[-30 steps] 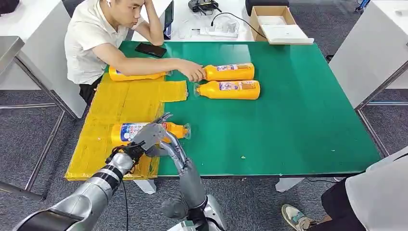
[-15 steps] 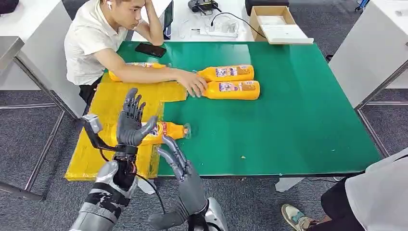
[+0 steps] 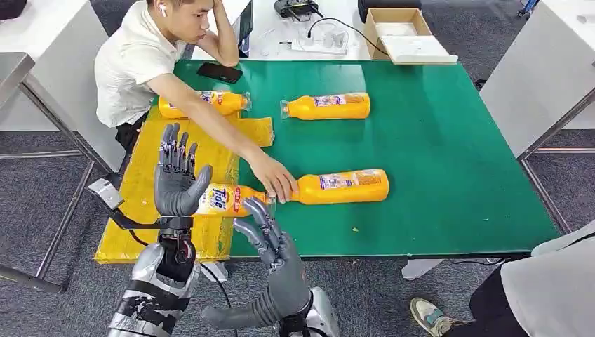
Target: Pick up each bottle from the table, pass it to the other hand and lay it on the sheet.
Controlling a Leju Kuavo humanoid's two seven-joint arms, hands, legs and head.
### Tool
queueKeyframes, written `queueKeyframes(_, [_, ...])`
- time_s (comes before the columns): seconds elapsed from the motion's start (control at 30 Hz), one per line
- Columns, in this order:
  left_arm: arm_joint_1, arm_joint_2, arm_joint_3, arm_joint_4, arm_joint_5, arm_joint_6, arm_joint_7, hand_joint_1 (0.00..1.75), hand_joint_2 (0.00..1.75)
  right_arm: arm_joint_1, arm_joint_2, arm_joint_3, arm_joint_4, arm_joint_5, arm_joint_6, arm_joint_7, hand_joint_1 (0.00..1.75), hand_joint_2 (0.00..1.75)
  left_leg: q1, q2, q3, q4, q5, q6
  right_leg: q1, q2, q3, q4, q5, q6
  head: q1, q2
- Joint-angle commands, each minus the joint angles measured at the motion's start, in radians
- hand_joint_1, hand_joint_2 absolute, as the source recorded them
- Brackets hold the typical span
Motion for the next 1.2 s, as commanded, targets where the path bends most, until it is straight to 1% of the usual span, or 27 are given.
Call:
queueKeyframes(0.03, [0.228, 0.076, -0.131, -0.303, -0.183, 0.156, -0.144, 0.00, 1.75, 0.233, 0.107, -0.568, -0.197, 0.323, -0.065, -0.031, 0.00, 1.75, 0.001, 0.000, 0.003, -0.001, -0.001, -0.002, 0.001, -0.002, 0.004, -0.001, -0.001, -0.002, 0.000, 0.000])
queueKeyframes(0.07, [0.243, 0.081, -0.136, -0.318, -0.203, 0.175, -0.155, 0.00, 1.75, 0.233, 0.107, -0.601, -0.203, 0.322, -0.065, -0.031, 0.00, 1.75, 0.001, -0.001, 0.002, 0.000, -0.001, -0.001, 0.001, -0.002, 0.003, 0.000, -0.001, -0.001, 0.000, 0.000])
queueKeyframes(0.1, [0.276, 0.096, -0.143, -0.346, -0.243, 0.215, -0.180, 0.00, 1.75, 0.231, 0.094, -0.671, -0.203, 0.319, -0.065, -0.031, 0.00, 1.75, 0.002, -0.002, 0.005, -0.001, -0.002, -0.002, 0.002, -0.003, 0.005, -0.001, -0.003, -0.003, 0.000, 0.000])
queueKeyframes(0.13, [0.301, 0.104, -0.143, -0.362, -0.268, 0.244, -0.197, 0.00, 1.75, 0.228, 0.087, -0.733, -0.207, 0.299, -0.065, -0.031, 0.00, 1.75, 0.000, -0.001, 0.002, -0.001, -0.001, -0.001, 0.000, -0.002, 0.002, -0.001, -0.002, -0.001, 0.000, 0.000])
queueKeyframes(0.17, [0.315, 0.109, -0.141, -0.367, -0.277, 0.254, -0.204, 0.00, 1.75, 0.227, 0.077, -0.773, -0.208, 0.285, -0.065, -0.031, 0.00, 1.75, 0.000, 0.000, 0.003, -0.001, -0.002, -0.001, 0.001, -0.002, 0.003, -0.001, -0.002, -0.001, 0.000, 0.000])
queueKeyframes(0.2, [0.329, 0.104, -0.129, -0.369, -0.279, 0.269, -0.210, 0.00, 1.75, 0.227, 0.061, -0.802, -0.194, 0.229, -0.065, -0.031, 0.00, 1.75, 0.001, 0.000, 0.007, -0.002, -0.003, -0.002, 0.001, -0.001, 0.007, -0.002, -0.003, -0.002, 0.000, 0.000])
queueKeyframes(0.23, [0.333, 0.097, -0.122, -0.368, -0.304, 0.302, -0.227, 0.00, 1.75, 0.229, 0.056, -0.817, -0.197, 0.197, -0.065, -0.031, 0.00, 1.75, 0.000, -0.001, 0.004, -0.001, -0.003, -0.002, 0.001, -0.002, 0.005, -0.001, -0.003, -0.001, 0.000, 0.000])
queueKeyframes(0.3, [0.329, 0.093, -0.127, -0.358, -0.394, 0.395, -0.262, 0.00, 1.75, 0.223, 0.056, -0.838, -0.181, 0.148, -0.065, -0.031, 0.00, 1.75, 0.001, -0.001, 0.005, -0.001, -0.004, -0.001, 0.001, -0.002, 0.006, -0.002, -0.003, -0.002, 0.000, 0.000])
queueKeyframes(0.37, [0.324, 0.096, -0.148, -0.343, -0.421, 0.426, -0.246, 0.00, 1.75, 0.215, 0.063, -0.855, -0.151, 0.122, -0.065, -0.031, 0.00, 1.75, 0.001, -0.002, 0.006, 0.000, -0.004, -0.001, 0.001, -0.004, 0.008, -0.002, -0.005, -0.001, 0.000, 0.000])
queueKeyframes(0.4, [0.321, 0.099, -0.156, -0.332, -0.476, 0.474, -0.251, 0.00, 1.75, 0.213, 0.061, -0.850, -0.136, 0.103, -0.065, -0.031, 0.00, 1.75, 0.000, -0.002, 0.003, -0.001, -0.003, -0.001, 0.000, -0.003, 0.005, -0.002, -0.004, 0.000, 0.000, 0.000])
queueKeyframes(0.43, [0.314, 0.098, -0.173, -0.312, -0.523, 0.529, -0.248, 0.00, 1.75, 0.208, 0.057, -0.848, -0.114, 0.097, -0.065, -0.031, 0.00, 1.75, 0.000, -0.001, 0.005, -0.001, -0.004, -0.001, 0.001, -0.002, 0.006, -0.002, -0.004, -0.001, 0.000, 0.000])
queueKeyframes(0.53, [0.297, 0.106, -0.213, -0.278, -0.542, 0.562, -0.247, 0.00, 1.75, 0.198, 0.036, -0.816, -0.065, 0.085, -0.065, -0.031, 0.00, 1.75, 0.000, -0.002, 0.005, -0.002, -0.003, -0.001, 0.001, -0.003, 0.006, -0.003, -0.004, -0.001, 0.000, 0.000])
queueKeyframes(0.63, [0.281, 0.111, -0.245, -0.254, -0.539, 0.592, -0.255, 0.00, 1.75, 0.166, 0.016, -0.821, 0.041, 0.235, -0.065, -0.031, 0.00, 1.75, 0.000, -0.001, 0.004, -0.002, -0.003, 0.000, 0.000, -0.002, 0.004, -0.003, -0.003, 0.000, 0.000, 0.000])
queueKeyframes(0.67, [0.281, 0.110, -0.246, -0.251, -0.541, 0.597, -0.256, 0.00, 1.75, 0.158, 0.008, -0.826, 0.098, 0.288, -0.065, -0.031, 0.00, 1.75, 0.001, -0.001, 0.007, -0.003, -0.004, -0.001, 0.001, -0.002, 0.008, -0.004, -0.004, -0.001, 0.000, 0.000])
queueKeyframes(0.7, [0.281, 0.110, -0.246, -0.251, -0.541, 0.597, -0.256, 0.00, 1.75, 0.158, 0.008, -0.826, 0.098, 0.288, -0.065, -0.031, 0.00, 1.75, 0.001, 0.000, 0.009, -0.004, -0.003, -0.001, 0.002, -0.002, 0.010, -0.005, -0.003, -0.001, 0.000, 0.000])
queueKeyframes(0.73, [0.281, 0.110, -0.246, -0.251, -0.541, 0.597, -0.256, 0.00, 1.75, 0.158, 0.008, -0.826, 0.098, 0.288, -0.065, -0.031, 0.00, 1.75, 0.001, 0.000, 0.005, -0.002, -0.003, 0.000, 0.001, -0.001, 0.005, -0.003, -0.003, 0.000, 0.000, 0.000])
queueKeyframes(0.77, [0.281, 0.110, -0.246, -0.251, -0.541, 0.597, -0.256, 0.00, 1.75, 0.158, 0.008, -0.826, 0.098, 0.288, -0.065, -0.031, 0.00, 1.75, 0.000, 0.000, 0.004, -0.001, -0.003, 0.000, 0.001, -0.001, 0.004, -0.002, -0.003, 0.001, 0.000, 0.000])
queueKeyframes(0.8, [0.282, 0.109, -0.244, -0.244, -0.543, 0.606, -0.261, 0.00, 1.75, 0.127, -0.016, -0.824, 0.211, 0.330, -0.065, -0.031, 0.00, 1.75, 0.001, 0.000, 0.006, -0.002, -0.003, -0.001, 0.001, -0.002, 0.006, -0.003, -0.003, 0.000, 0.000, 0.000])
queueKeyframes(0.83, [0.283, 0.106, -0.243, -0.239, -0.546, 0.612, -0.262, 0.00, 1.75, 0.101, -0.030, -0.827, 0.294, 0.348, -0.065, -0.031, 0.00, 1.75, 0.000, -0.002, 0.003, -0.002, -0.003, 0.000, 0.001, -0.002, 0.004, -0.002, -0.003, 0.000, 0.000, 0.000])
queueKeyframes(0.87, [0.286, 0.102, -0.242, -0.233, -0.557, 0.624, -0.264, 0.00, 1.75, 0.077, -0.039, -0.844, 0.361, 0.401, -0.065, -0.006, 0.00, 1.75, 0.001, 0.000, 0.008, -0.004, -0.003, -0.001, 0.002, -0.001, 0.009, -0.006, -0.003, 0.000, 0.000, 0.000])
queueKeyframes(0.9, [0.283, 0.102, -0.252, -0.222, -0.582, 0.639, -0.272, 0.00, 1.75, 0.054, -0.045, -0.879, 0.401, 0.494, -0.065, 0.002, 0.00, 1.75, 0.001, 0.000, 0.007, -0.003, -0.003, 0.000, 0.002, 0.000, 0.008, -0.005, -0.003, 0.000, 0.000, 0.000])
queueKeyframes(0.93, [0.278, 0.099, -0.263, -0.213, -0.591, 0.644, -0.275, 0.00, 1.75, 0.029, -0.036, -0.920, 0.439, 0.529, -0.065, -0.006, 0.00, 1.75, 0.001, 0.001, 0.006, -0.003, -0.003, 0.000, 0.001, 0.000, 0.007, -0.005, -0.002, 0.001, 0.000, 0.000])
queueKeyframes(1.0, [0.267, 0.090, -0.289, -0.194, -0.581, 0.632, -0.263, 0.00, 1.75, -0.028, -0.049, -0.938, 0.533, 0.600, -0.065, 0.022, 0.00, 1.75, 0.001, 0.001, 0.007, -0.003, -0.002, 0.000, 0.001, -0.001, 0.008, -0.005, -0.002, 0.001, 0.000, 0.000])
queueKeyframes(1.1, [0.258, 0.086, -0.323, -0.172, -0.577, 0.617, -0.252, 0.00, 1.75, -0.091, -0.076, -0.907, 0.655, 0.640, -0.065, 0.074, 0.00, 1.75, 0.000, 0.001, 0.006, -0.003, -0.002, 0.000, 0.000, 0.000, 0.007, -0.004, -0.002, 0.001, 0.000, 0.000])
queueKeyframes(1.13, [0.255, 0.083, -0.334, -0.165, -0.575, 0.616, -0.250, 0.00, 1.75, -0.101, -0.081, -0.903, 0.667, 0.663, -0.065, 0.086, 0.00, 1.75, 0.000, 0.000, 0.004, -0.002, -0.002, 0.000, 0.000, -0.001, 0.005, -0.003, -0.002, 0.001, 0.000, 0.000])
queueKeyframes(1.2, [0.256, 0.081, -0.342, -0.162, -0.574, 0.615, -0.249, 0.00, 1.75, -0.104, -0.078, -0.899, 0.678, 0.675, -0.065, 0.090, 0.00, 1.75, 0.000, 0.000, 0.006, -0.002, -0.003, 0.000, 0.000, -0.001, 0.007, -0.004, -0.002, 0.001, 0.000, 0.000])
